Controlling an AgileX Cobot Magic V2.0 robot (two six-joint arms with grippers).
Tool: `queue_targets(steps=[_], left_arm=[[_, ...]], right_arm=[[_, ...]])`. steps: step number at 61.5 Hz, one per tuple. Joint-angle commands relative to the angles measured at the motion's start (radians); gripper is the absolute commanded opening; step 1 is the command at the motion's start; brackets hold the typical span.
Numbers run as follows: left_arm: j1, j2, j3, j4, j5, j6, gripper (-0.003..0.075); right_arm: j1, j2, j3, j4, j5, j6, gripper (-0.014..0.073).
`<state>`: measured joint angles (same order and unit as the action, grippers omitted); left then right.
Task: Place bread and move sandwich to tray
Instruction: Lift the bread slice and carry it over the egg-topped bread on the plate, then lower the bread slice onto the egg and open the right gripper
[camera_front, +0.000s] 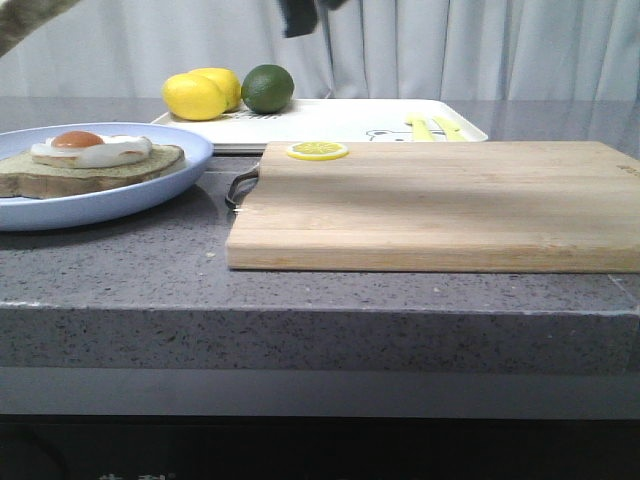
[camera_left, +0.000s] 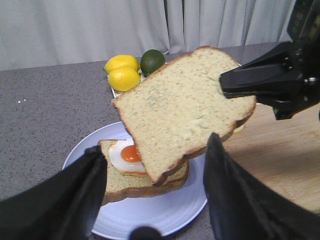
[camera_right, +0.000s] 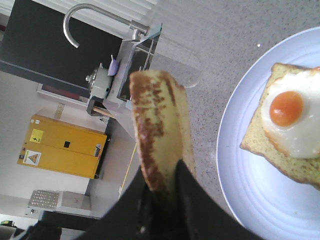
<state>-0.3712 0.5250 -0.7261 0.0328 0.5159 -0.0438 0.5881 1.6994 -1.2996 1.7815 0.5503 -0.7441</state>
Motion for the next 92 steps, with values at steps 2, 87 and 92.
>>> queue_targets(steps=[2, 87, 92], left_arm=[[-0.008, 0.012, -0.026, -0.003, -0.081, -0.001, 0.0417], [-0.008, 0.012, -0.026, -0.005, -0.077, -0.001, 0.0417], [-0.008, 0.012, -0.026, -0.005, -0.073, -0.001, 0.0417]], right_arm=[[0.019, 0.007, -0.096, 0.147, -0.039, 0.100, -0.0041], [0.076, 0.215, -0.249, 0.025, -0.225, 0.262, 0.0206], [0.076, 0.215, -0.249, -0.019, -0.225, 0.262, 0.0258]])
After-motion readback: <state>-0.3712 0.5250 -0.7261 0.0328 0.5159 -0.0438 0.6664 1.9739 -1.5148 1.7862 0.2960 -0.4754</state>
